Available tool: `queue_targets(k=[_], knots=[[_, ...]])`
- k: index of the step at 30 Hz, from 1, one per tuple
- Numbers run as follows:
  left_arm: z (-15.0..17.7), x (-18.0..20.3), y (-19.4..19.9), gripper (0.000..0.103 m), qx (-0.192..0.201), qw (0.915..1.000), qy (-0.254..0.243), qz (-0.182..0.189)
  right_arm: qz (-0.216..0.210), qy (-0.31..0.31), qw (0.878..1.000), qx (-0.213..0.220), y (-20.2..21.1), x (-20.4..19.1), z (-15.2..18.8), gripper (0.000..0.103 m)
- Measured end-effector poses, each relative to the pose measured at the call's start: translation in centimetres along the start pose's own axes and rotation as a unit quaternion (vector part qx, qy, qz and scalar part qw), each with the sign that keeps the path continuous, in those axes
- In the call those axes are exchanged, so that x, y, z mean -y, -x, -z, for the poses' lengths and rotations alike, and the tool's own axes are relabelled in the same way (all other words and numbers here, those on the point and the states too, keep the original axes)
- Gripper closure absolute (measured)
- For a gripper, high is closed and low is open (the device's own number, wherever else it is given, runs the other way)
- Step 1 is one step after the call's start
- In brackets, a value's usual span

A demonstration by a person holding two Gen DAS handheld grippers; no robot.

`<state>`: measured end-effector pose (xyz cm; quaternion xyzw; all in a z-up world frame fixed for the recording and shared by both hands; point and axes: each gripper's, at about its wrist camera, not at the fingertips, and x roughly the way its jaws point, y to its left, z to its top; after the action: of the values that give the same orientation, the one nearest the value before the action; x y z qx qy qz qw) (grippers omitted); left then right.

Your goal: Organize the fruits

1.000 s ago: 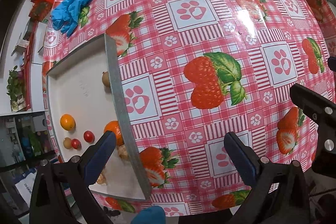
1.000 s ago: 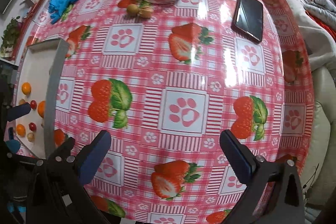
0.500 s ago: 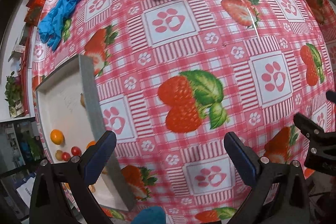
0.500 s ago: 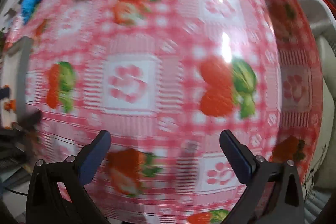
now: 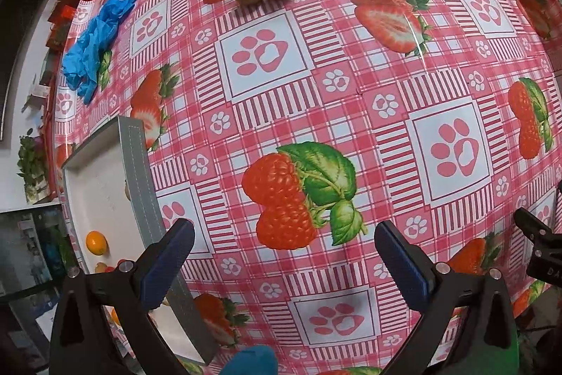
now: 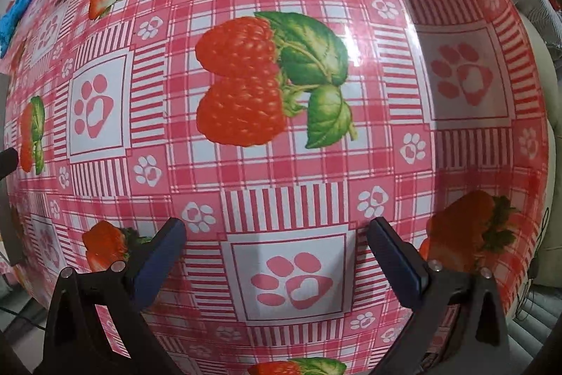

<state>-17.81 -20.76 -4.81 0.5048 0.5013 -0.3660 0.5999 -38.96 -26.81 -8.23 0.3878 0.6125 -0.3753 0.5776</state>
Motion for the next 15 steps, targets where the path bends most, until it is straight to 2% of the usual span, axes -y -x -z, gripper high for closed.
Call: queue_targets(k=[12, 15], knots=[[0.1, 1.0, 0.9, 0.0, 0.008, 0.9996, 0.002, -0.027, -0.001, 0.004, 1.0, 0.011, -0.8, 0.7, 1.2, 0.0], [0.0, 1.1, 0.9, 0.0, 0.008, 0.9997, 0.006, -0.021, 0.001, 0.006, 1.0, 0.011, -0.4, 0.5, 0.8, 0.0]])
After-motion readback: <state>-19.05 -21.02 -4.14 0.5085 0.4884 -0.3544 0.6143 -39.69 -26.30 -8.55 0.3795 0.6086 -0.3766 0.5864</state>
